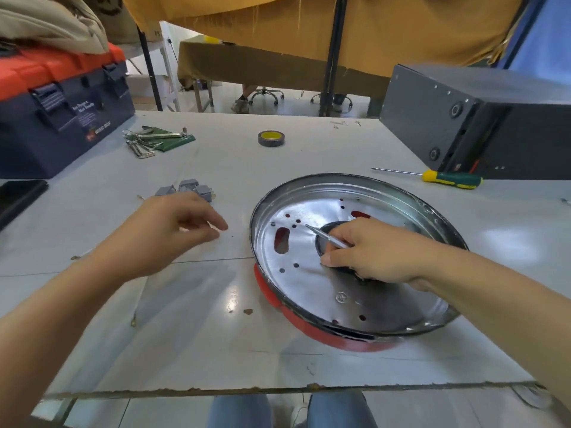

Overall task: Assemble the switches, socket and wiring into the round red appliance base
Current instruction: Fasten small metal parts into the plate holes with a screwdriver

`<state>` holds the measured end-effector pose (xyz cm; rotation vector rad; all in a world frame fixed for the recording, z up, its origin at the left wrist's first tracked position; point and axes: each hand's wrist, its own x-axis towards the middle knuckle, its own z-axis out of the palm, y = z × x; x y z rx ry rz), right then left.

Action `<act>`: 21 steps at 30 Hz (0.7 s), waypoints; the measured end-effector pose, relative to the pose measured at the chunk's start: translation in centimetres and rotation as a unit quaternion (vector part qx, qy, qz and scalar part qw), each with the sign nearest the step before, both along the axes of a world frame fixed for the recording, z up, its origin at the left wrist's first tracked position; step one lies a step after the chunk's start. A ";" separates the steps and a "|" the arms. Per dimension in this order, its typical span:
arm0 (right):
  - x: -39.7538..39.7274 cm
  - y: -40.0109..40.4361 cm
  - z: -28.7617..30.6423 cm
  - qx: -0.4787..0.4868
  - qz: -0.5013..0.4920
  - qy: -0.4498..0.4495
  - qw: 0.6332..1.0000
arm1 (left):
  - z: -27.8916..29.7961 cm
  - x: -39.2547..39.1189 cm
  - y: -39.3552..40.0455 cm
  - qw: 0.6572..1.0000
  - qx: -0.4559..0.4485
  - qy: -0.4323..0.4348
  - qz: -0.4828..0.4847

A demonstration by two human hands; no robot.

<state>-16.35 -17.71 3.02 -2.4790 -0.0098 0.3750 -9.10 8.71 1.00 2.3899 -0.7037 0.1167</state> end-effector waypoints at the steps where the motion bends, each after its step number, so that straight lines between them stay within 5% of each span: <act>1: 0.0 0.1 0.0 -0.006 0.004 -0.002 1.000 | 0.3 -0.3 -0.2 0.999 -0.033 0.006 -0.021; 12: 0.5 0.0 -0.2 0.011 0.023 0.000 1.000 | 2.7 -4.3 -5.4 0.967 -0.089 0.063 -0.232; 21: 0.4 -0.6 -0.1 0.018 0.026 0.009 0.999 | 1.1 -5.3 -7.6 0.964 -0.098 0.062 -0.240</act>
